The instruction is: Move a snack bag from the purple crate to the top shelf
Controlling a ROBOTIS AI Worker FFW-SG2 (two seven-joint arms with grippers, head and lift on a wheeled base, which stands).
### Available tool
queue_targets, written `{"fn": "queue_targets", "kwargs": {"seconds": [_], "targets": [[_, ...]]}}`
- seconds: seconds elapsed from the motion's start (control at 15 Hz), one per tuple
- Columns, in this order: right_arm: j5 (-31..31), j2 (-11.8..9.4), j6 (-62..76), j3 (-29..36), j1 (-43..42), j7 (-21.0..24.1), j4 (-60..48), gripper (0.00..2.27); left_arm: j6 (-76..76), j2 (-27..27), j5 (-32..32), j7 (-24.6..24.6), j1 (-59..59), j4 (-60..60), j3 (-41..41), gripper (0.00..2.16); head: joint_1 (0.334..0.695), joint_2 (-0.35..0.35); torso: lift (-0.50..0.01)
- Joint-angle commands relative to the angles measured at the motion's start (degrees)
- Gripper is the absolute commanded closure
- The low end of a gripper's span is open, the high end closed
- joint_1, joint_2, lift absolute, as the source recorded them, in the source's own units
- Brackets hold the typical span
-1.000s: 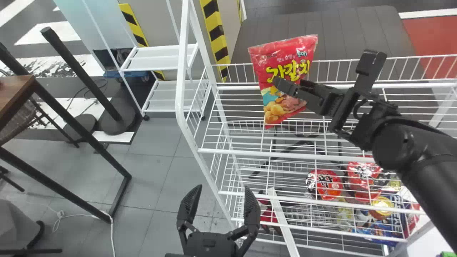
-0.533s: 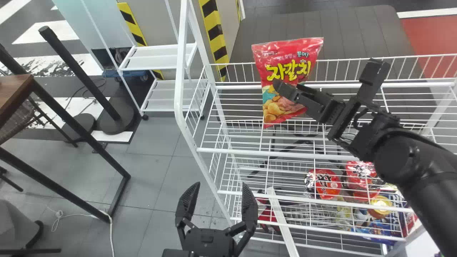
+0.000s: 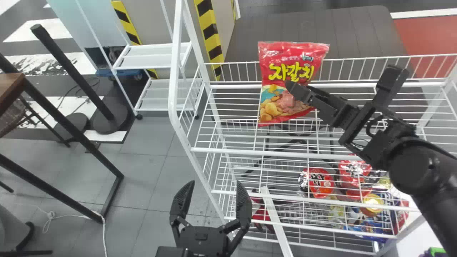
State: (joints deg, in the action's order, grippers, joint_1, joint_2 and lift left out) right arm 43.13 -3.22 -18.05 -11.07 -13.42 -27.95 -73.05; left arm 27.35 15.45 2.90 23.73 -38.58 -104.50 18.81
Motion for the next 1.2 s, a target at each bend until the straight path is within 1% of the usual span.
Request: {"fn": "queue_targets", "kwargs": {"seconds": [0.0, 0.13, 0.2, 0.27, 0.4, 0.53, 0.73, 0.8, 0.87, 1.0, 1.13], "targets": [[0.02, -1.17, -2.30, 2.02, 2.17, 0.00, -2.89, 0.05, -0.06, -0.07, 0.00, 0.00, 0.09, 0.00, 0.00, 0.00, 0.695, 0.188, 0.000], [0.64, -1.96, -3.18, 3.25, 4.10, 0.00, -5.09, 0.05, -0.06, -0.16, 0.00, 0.00, 0.18, 0.00, 0.18, 0.00, 0.695, 0.175, 0.000], [1.78, -3.02, -3.53, 3.96, 5.51, 0.00, -6.84, 0.05, 0.11, -0.16, 0.00, 0.00, 0.18, -0.09, 0.26, 0.00, 0.695, 0.161, 0.000], [2.40, -3.46, -4.59, 4.92, 7.36, -0.09, -9.04, 0.05, 0.11, -0.16, 0.00, 0.09, 0.18, -0.17, 0.35, 0.00, 0.695, 0.155, 0.000], [2.40, -4.42, -7.40, 9.14, 12.89, -0.44, -15.72, 0.05, 0.29, 0.02, -0.53, 0.36, 0.09, -0.44, 0.79, 0.00, 0.695, 0.138, 0.000], [2.13, -6.27, -7.57, 12.22, 18.34, -0.97, -21.87, 0.05, 0.29, 0.02, -0.88, 0.44, 0.09, -0.61, 1.14, 0.00, 0.695, 0.103, 0.000], [-0.77, -6.36, -6.52, 18.72, 27.31, -2.02, -29.17, 0.05, 0.11, -0.07, -1.14, 0.44, 0.09, -0.88, 1.58, 0.00, 0.695, 0.049, 0.000], [-1.65, -6.36, -5.29, 20.57, 30.74, -2.02, -31.45, 0.05, 0.11, -0.07, -1.14, 0.53, 0.09, -0.96, 1.49, 0.00, 0.695, 0.008, 0.000], [-2.79, -6.27, -3.35, 21.62, 33.46, -1.76, -32.86, 0.05, -0.06, -0.16, -1.14, 0.71, 0.09, -0.96, 1.58, 0.00, 0.695, -0.011, 0.000], [-7.53, -5.39, 4.20, 22.85, 38.82, -1.05, -34.88, 0.05, -1.12, -0.42, -1.06, 0.88, 0.09, -0.96, 1.76, 0.00, 0.695, -0.054, 0.000], [-12.10, -3.72, 11.59, 23.20, 42.69, -0.70, -36.11, 0.05, -3.93, -0.51, -1.14, 0.53, 0.18, -1.84, 1.93, 0.00, 0.695, -0.110, 0.000]]}}
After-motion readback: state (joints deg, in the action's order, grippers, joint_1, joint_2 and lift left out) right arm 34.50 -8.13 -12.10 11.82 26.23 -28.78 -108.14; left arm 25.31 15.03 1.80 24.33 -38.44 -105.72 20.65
